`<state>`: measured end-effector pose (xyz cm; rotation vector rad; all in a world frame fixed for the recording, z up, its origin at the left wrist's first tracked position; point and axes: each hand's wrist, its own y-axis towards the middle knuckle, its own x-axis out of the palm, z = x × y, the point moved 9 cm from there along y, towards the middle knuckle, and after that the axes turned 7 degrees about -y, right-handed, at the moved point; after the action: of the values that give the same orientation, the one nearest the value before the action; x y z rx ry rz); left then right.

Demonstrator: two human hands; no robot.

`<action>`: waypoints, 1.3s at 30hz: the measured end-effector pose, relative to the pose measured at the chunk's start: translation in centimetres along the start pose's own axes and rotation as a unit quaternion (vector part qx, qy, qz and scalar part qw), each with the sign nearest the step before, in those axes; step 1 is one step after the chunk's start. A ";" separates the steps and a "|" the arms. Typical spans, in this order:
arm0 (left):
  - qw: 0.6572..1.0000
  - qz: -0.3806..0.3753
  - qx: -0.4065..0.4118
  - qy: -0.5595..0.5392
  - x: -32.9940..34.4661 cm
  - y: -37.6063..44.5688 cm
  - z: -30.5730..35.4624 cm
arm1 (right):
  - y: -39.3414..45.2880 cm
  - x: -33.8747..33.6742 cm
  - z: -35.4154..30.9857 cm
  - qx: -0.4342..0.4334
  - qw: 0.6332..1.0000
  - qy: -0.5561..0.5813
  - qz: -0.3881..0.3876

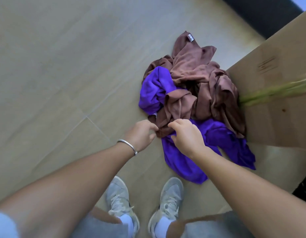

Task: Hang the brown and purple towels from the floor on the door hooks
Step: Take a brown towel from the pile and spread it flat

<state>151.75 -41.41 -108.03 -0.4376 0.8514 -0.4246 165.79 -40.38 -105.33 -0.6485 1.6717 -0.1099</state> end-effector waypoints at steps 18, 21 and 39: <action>0.949 0.105 0.076 -0.289 1.3 13.8 -3.6 | 13.1 -5.4 5.2 -0.022 0.973 0.091 0.210; 0.889 0.125 0.038 -0.439 -3.1 13.7 -3.0 | 12.6 -9.5 6.0 -0.028 0.966 0.142 0.214; 0.901 0.075 0.142 -0.404 -13.0 9.8 1.6 | 12.1 -12.2 -1.2 -0.131 0.980 0.053 0.142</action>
<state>147.14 -26.16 -104.17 -0.2336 0.0066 -0.1833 161.19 -24.89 -99.46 -0.5985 1.8822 0.2906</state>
